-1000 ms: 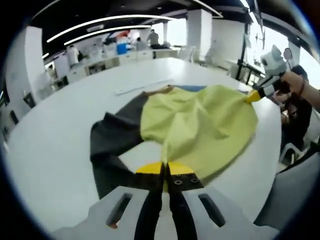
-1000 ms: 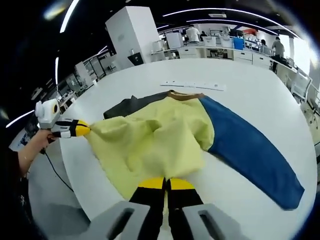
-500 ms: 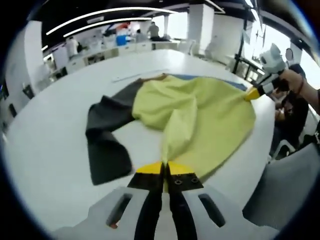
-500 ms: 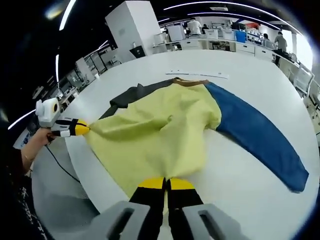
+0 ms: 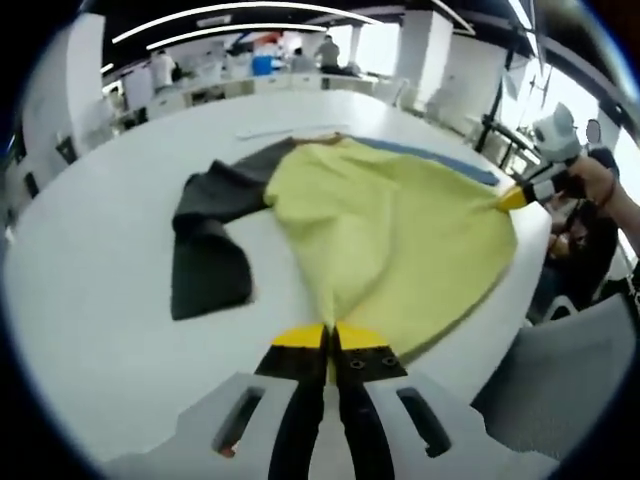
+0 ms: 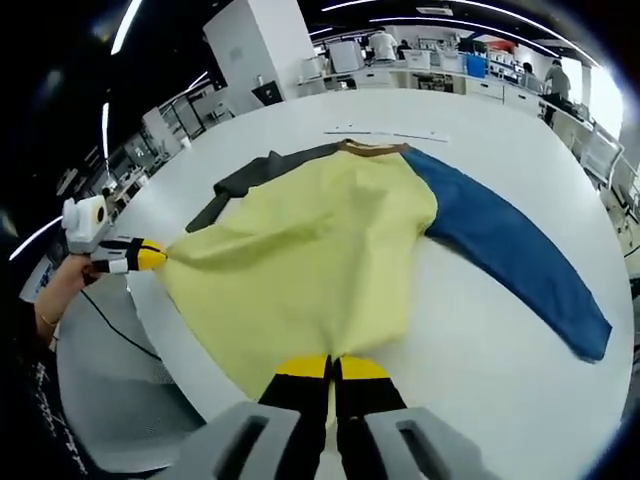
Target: Fold the garment on the visible template until the final outline fits inside the template.
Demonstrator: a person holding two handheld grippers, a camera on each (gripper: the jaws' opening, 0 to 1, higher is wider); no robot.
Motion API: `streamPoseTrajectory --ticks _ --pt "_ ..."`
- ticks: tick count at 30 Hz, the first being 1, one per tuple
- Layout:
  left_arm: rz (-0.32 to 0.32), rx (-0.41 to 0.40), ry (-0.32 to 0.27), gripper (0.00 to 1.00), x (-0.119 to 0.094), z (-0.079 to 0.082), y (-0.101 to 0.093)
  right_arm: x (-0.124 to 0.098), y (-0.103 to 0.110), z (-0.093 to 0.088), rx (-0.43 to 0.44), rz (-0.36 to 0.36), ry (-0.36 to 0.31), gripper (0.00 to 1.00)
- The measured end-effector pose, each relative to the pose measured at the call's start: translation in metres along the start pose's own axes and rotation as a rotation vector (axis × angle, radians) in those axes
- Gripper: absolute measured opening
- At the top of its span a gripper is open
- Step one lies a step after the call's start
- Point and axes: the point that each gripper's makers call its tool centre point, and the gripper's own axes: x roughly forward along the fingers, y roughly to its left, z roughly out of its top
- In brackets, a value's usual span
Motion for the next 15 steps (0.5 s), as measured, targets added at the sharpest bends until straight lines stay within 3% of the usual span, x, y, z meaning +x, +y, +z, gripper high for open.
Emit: streamPoseTrajectory --ticks 4,8,15 --pt "0.01 -0.024 0.033 0.0 0.001 -0.011 0.002 0.007 0.0 -0.008 0.0 -0.01 0.019 0.0" --pt "0.041 0.007 0.081 0.0 0.003 -0.021 0.007 0.016 -0.002 -0.019 -0.002 -0.026 0.048 0.0" --pt "0.058 0.007 0.1 0.0 0.005 -0.027 0.012 0.024 -0.003 -0.028 0.007 -0.031 0.07 0.0"
